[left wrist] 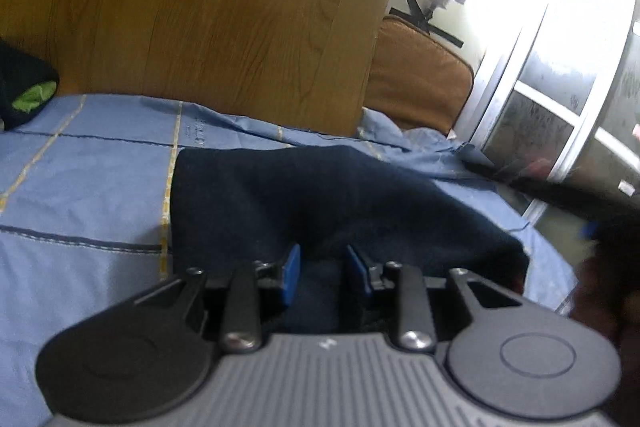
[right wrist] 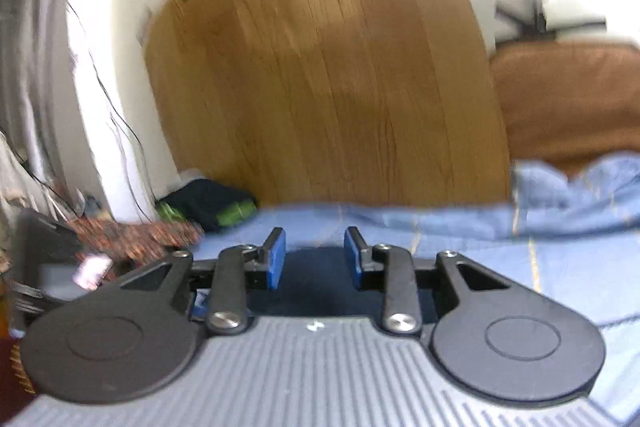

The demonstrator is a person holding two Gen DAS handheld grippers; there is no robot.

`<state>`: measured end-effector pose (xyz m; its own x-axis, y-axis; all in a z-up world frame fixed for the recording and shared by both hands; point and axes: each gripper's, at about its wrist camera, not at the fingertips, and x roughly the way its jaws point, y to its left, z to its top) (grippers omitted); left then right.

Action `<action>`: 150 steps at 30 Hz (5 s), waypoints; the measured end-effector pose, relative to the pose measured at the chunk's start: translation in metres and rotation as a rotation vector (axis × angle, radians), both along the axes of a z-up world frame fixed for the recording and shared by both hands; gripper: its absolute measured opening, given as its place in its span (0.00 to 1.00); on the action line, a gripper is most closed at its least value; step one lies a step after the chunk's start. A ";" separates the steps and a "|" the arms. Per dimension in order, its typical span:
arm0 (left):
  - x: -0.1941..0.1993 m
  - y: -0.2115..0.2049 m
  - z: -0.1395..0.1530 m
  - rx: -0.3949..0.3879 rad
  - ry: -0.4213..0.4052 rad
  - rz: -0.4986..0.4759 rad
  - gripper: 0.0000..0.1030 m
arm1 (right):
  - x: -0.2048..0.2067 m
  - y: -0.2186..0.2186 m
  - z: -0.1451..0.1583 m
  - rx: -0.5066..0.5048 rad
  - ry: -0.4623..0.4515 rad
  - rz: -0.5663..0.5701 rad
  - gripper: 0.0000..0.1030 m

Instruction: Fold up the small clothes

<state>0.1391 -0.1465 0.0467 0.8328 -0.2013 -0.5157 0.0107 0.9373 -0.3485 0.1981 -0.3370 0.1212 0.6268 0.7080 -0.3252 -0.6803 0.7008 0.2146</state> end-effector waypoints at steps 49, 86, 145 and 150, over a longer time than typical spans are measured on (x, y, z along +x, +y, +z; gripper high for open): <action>0.014 -0.056 -0.005 0.302 0.044 0.146 0.52 | 0.008 -0.069 -0.063 0.262 0.237 -0.043 0.43; 0.016 -0.066 -0.022 0.378 -0.050 0.191 0.68 | 0.013 -0.064 -0.064 0.247 0.250 -0.087 0.43; -0.022 -0.031 -0.018 0.157 -0.179 0.187 1.00 | 0.003 -0.062 -0.062 0.252 0.188 -0.017 0.86; -0.032 -0.011 -0.012 0.108 -0.239 0.267 1.00 | -0.003 -0.086 -0.059 0.329 0.168 -0.068 0.96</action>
